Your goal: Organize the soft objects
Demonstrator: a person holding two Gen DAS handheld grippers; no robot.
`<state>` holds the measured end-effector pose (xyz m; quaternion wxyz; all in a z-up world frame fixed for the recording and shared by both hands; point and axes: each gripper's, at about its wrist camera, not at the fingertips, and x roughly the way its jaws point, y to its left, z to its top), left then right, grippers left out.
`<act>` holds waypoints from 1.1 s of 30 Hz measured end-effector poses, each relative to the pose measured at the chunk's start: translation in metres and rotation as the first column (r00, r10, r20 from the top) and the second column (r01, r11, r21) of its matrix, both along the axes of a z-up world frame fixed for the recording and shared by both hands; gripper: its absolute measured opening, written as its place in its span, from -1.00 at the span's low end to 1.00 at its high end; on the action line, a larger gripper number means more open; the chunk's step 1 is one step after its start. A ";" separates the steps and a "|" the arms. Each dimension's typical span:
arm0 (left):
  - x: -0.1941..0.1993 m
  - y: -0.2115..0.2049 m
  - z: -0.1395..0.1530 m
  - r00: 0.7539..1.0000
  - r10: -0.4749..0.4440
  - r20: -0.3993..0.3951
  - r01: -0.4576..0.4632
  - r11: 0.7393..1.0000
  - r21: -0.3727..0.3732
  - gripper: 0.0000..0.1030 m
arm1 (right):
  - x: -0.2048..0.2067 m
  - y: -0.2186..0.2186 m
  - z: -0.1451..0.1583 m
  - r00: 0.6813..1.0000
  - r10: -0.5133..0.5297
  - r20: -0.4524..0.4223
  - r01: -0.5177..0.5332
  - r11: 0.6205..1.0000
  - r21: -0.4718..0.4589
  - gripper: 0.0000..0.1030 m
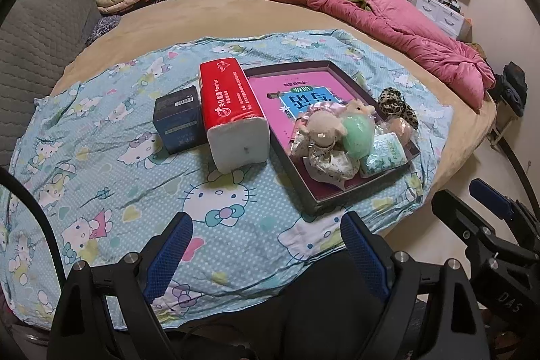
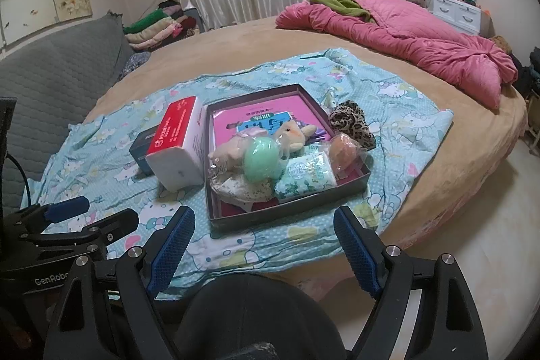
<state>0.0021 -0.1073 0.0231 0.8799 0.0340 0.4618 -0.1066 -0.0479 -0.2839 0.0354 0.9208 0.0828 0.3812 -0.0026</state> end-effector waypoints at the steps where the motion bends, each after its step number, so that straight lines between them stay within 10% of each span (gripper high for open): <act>1: 0.000 0.000 -0.001 1.000 0.000 -0.001 0.000 1.000 0.001 0.73 | 0.000 0.000 0.000 1.000 -0.001 -0.002 0.001 1.000 0.000 0.66; 33: 0.001 0.000 -0.003 1.000 -0.001 -0.002 0.001 1.000 0.018 0.73 | 0.000 0.000 -0.003 1.000 0.001 -0.002 -0.001 1.000 -0.005 0.66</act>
